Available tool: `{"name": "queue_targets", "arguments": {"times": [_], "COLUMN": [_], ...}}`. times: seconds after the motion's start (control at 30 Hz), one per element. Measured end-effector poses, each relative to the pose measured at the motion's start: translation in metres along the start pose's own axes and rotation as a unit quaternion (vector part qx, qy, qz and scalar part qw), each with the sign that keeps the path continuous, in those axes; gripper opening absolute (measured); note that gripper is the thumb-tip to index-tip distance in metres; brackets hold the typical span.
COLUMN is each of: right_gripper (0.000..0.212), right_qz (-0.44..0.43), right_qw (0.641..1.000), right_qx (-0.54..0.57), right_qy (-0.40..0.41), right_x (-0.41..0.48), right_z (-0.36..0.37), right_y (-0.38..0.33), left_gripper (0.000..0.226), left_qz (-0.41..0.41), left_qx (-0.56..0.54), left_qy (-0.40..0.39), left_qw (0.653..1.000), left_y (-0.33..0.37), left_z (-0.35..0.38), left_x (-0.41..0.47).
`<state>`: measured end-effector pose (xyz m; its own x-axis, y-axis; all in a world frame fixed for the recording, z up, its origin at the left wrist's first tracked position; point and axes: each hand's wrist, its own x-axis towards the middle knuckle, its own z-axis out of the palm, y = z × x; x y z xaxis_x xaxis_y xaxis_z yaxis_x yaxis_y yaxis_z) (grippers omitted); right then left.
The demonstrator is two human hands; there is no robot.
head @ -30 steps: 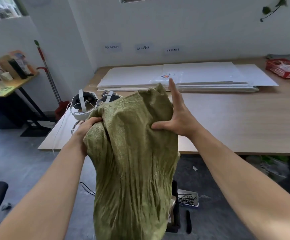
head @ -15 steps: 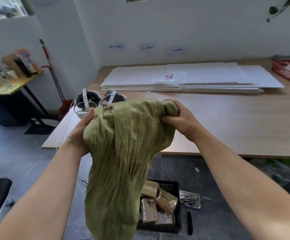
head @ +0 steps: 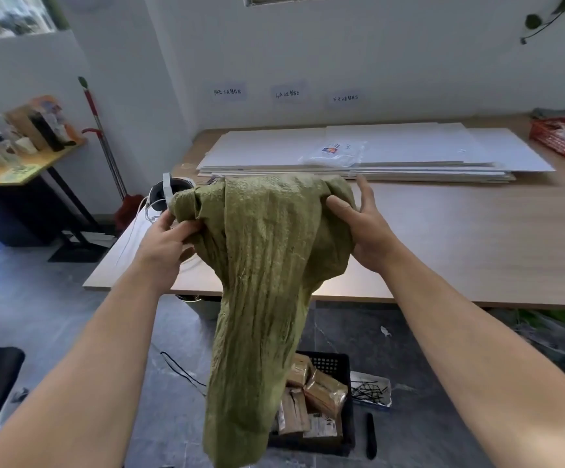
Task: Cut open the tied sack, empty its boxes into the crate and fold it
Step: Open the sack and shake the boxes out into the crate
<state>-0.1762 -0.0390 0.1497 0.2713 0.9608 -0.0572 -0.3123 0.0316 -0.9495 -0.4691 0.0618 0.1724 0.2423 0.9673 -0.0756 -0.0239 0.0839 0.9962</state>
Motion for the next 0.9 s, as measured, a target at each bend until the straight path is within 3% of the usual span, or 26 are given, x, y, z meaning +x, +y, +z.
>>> {"name": "queue_targets", "arguments": {"times": [0.13,0.27,0.4,0.53,0.6,0.67,0.77,0.9], "right_gripper": [0.113,0.111,0.101,0.077,0.064,0.048,0.039,0.068], "right_qz": [-0.061,-0.111,-0.138,-0.146,-0.144,-0.137,-0.115,-0.073], "right_qw": [0.992,0.971,0.956,0.952,0.95,0.947,0.951,0.955], "right_qx": [-0.094,-0.194,-0.255,-0.267,-0.273,-0.284,-0.267,-0.255], "right_qy": [-0.066,-0.085,-0.037,0.037,0.048,0.066,0.1,0.135], "right_x": [-0.005,-0.004,-0.004,0.002,0.004,0.005,0.007,0.005], "right_z": [0.004,0.009,0.008,0.009,0.01,0.01,0.009,0.008], "right_y": [-0.001,-0.006,-0.014,-0.013,-0.01,-0.008,-0.006,-0.008], "left_gripper": [0.013,0.005,0.01,0.035,0.075,0.112,0.104,0.093], "left_qz": [-0.045,-0.099,-0.139,-0.125,-0.085,-0.041,-0.012,0.016], "left_qx": [0.019,0.005,-0.039,-0.124,-0.129,-0.064,0.021,0.113], "left_qy": [0.07,0.096,0.062,0.01,-0.038,-0.068,-0.068,-0.012], "left_qw": [0.996,0.991,0.988,0.984,0.987,0.995,0.997,0.993], "left_y": [-0.004,0.0,0.005,0.012,0.012,0.012,0.012,0.008], "left_z": [0.002,0.006,0.005,0.006,0.002,0.002,0.008,0.005], "left_x": [0.0,-0.003,-0.008,-0.011,-0.01,-0.008,-0.007,0.001]}}
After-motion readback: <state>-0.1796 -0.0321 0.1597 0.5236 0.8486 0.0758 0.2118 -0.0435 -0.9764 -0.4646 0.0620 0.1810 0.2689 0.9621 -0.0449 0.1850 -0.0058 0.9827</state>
